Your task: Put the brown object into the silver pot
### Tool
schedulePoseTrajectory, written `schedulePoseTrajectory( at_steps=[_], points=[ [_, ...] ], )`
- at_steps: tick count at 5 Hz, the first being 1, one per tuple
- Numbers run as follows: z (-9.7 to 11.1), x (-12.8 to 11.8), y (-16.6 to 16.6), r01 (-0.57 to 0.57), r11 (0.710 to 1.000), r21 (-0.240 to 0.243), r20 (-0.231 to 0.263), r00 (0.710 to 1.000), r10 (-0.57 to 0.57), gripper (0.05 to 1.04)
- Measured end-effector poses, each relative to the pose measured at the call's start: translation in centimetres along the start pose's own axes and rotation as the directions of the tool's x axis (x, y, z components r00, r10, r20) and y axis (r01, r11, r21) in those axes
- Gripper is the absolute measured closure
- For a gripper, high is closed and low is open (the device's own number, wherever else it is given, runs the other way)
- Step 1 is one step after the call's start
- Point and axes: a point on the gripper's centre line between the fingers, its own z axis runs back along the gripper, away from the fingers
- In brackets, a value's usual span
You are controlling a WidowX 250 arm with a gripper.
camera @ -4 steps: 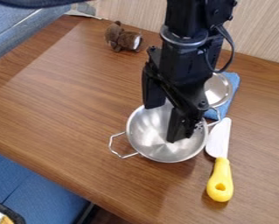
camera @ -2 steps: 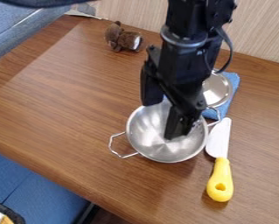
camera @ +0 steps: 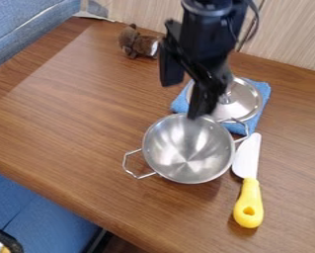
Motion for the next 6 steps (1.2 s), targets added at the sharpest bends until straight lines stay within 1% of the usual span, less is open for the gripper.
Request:
schedulePoseTrajectory(
  at_steps=[1,3,4,5,6],
  points=[
    [0.0,0.3,4.2,-0.123,0.992,-0.020,-0.004,0.992,0.123,0.083],
    [-1.6,1.1,10.8,-0.300,0.953,-0.025,-0.030,0.954,0.300,0.083],
    [-2.5,1.2,13.4,-0.356,0.935,-0.014,-0.049,0.934,0.355,0.083],
    [-3.1,1.3,15.5,-0.397,0.918,-0.005,-0.043,0.917,0.396,0.083],
    [-3.8,1.6,16.8,-0.421,0.907,0.009,-0.063,0.905,0.421,0.083]
  ],
)
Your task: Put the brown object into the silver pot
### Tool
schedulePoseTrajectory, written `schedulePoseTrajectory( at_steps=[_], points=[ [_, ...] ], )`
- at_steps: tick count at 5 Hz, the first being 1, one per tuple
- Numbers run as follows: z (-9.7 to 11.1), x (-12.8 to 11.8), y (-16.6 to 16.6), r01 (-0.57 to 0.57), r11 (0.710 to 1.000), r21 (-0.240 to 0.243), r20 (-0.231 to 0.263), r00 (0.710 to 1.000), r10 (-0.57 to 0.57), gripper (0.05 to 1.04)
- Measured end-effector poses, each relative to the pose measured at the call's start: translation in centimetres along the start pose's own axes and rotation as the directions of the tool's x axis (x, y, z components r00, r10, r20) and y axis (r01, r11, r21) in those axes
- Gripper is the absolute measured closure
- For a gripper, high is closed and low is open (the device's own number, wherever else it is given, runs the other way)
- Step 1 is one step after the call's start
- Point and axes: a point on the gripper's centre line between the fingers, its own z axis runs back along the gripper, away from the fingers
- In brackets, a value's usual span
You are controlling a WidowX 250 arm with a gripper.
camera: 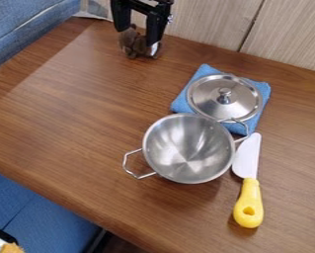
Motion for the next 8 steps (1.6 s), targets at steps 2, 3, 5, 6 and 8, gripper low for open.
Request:
schedulePoseTrajectory(
  at_steps=[2,3,5,6,8],
  points=[
    [-1.2,2.0,2.0,-0.034,0.999,0.027,-0.024,0.999,0.035,0.083],
    [-2.8,2.2,2.7,-0.042,0.999,0.017,-0.060,0.997,0.043,0.083],
    [-3.4,2.4,3.1,-0.050,0.998,0.032,-0.091,0.994,0.053,0.404],
    [-3.5,2.3,3.0,-0.054,0.998,0.032,-0.095,0.994,0.057,0.701],
    [-3.9,2.0,2.8,-0.045,0.998,0.033,-0.110,0.993,0.049,0.872]
  ],
)
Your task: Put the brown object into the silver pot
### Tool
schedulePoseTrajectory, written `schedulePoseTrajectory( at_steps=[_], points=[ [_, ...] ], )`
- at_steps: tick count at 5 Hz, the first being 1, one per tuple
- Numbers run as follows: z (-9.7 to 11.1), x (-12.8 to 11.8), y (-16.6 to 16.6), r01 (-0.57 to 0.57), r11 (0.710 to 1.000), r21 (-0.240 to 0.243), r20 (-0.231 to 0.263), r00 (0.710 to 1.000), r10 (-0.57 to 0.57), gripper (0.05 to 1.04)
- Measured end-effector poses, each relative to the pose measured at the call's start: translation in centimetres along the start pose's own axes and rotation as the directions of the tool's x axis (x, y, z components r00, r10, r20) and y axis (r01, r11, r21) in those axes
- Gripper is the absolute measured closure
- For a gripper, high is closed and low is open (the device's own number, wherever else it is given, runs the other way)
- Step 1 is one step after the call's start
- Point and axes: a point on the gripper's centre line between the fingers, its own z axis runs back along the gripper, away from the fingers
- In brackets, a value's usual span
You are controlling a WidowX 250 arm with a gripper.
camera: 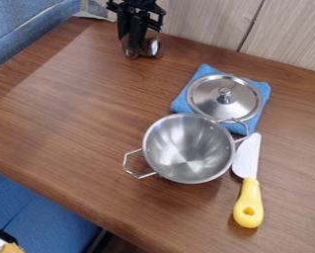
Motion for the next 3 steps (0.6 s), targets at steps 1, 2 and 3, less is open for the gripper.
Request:
schedulePoseTrajectory(
  at_steps=[1,2,3],
  points=[
    [0.1,-0.5,-0.5,0.008,1.000,-0.002,-0.001,1.000,-0.008,0.873],
    [1.2,-1.3,-0.7,0.015,1.000,0.001,0.016,1.000,-0.015,0.873],
    [4.1,-2.3,-2.0,0.041,0.997,0.058,0.038,0.998,-0.043,0.873]
  ],
)
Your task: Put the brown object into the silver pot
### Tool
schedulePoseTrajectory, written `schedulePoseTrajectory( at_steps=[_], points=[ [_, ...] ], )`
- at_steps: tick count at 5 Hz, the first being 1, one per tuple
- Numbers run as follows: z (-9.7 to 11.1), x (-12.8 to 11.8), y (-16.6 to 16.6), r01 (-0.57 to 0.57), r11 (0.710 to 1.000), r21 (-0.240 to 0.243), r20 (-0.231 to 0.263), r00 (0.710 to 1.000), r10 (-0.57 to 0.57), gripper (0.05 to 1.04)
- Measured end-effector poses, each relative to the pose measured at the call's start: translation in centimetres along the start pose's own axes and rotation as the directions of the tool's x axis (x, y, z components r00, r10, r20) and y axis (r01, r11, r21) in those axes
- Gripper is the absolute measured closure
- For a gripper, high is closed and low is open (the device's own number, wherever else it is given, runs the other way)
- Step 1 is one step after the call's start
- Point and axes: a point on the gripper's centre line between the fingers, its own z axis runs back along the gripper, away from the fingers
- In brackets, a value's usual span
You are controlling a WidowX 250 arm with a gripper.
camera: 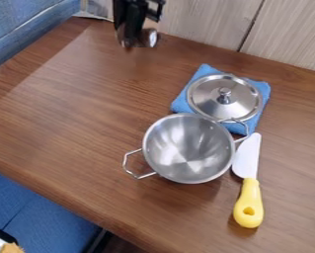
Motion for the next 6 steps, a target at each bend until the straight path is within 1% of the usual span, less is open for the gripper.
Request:
schedulePoseTrajectory(
  at_steps=[1,2,3,4,5,6],
  points=[
    [2.1,-1.5,-2.7,0.075,0.997,0.014,0.038,0.996,-0.076,0.873],
    [3.5,-3.6,-5.3,0.149,0.988,0.035,0.062,0.987,-0.151,0.873],
    [3.4,-5.3,-8.9,0.248,0.968,0.028,0.055,0.967,-0.250,0.873],
    [3.4,-6.6,-12.1,0.339,0.941,0.021,0.070,0.938,-0.340,0.874],
    [3.5,-8.0,-14.1,0.404,0.915,0.020,0.080,0.911,-0.404,0.874],
    [3.2,-10.3,-14.9,0.415,0.910,0.003,0.070,0.907,-0.414,0.874]
  ],
)
